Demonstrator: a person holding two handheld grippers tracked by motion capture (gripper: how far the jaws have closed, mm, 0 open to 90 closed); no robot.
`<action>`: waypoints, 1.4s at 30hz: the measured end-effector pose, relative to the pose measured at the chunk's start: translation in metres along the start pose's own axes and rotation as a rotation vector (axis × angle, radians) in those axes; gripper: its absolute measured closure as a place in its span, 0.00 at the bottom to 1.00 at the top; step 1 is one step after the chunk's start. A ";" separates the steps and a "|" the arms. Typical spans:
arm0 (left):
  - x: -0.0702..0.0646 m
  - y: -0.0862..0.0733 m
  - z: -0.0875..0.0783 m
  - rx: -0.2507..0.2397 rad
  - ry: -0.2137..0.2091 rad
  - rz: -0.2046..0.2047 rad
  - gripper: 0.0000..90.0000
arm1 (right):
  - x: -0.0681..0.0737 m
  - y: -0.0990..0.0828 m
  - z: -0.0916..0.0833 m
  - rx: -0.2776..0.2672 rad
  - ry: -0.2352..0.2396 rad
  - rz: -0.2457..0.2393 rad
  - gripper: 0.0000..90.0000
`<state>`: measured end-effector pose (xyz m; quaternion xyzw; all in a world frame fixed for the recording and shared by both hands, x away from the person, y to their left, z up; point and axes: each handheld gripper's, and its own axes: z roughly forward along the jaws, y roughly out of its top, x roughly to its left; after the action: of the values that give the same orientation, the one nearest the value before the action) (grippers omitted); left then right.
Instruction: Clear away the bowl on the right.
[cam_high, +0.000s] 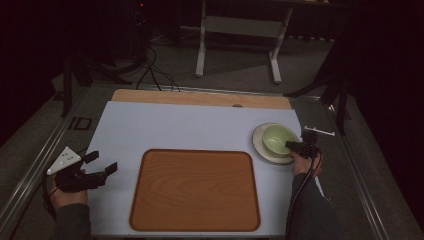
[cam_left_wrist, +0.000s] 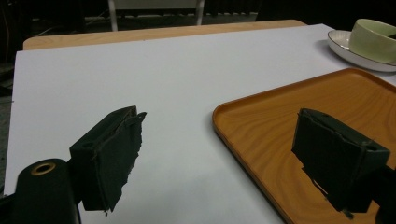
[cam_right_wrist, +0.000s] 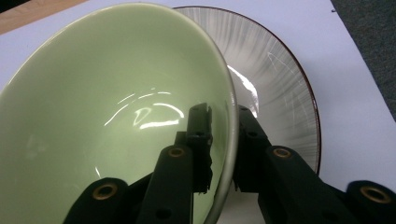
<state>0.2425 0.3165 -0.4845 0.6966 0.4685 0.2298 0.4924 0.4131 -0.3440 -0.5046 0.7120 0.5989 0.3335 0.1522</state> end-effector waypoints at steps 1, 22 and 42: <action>0.000 0.000 0.000 0.000 0.000 0.000 0.17 | 0.000 0.000 0.000 -0.001 -0.002 0.003 0.89; 0.000 0.000 0.000 0.000 0.001 -0.005 0.17 | -0.005 -0.002 -0.003 -0.024 0.015 0.073 0.92; 0.000 -0.001 0.000 0.003 0.004 -0.009 0.17 | -0.011 -0.004 -0.008 -0.047 0.024 0.095 0.93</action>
<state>0.2428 0.3167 -0.4853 0.6947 0.4728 0.2285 0.4916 0.4043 -0.3550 -0.5043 0.7316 0.5583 0.3630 0.1456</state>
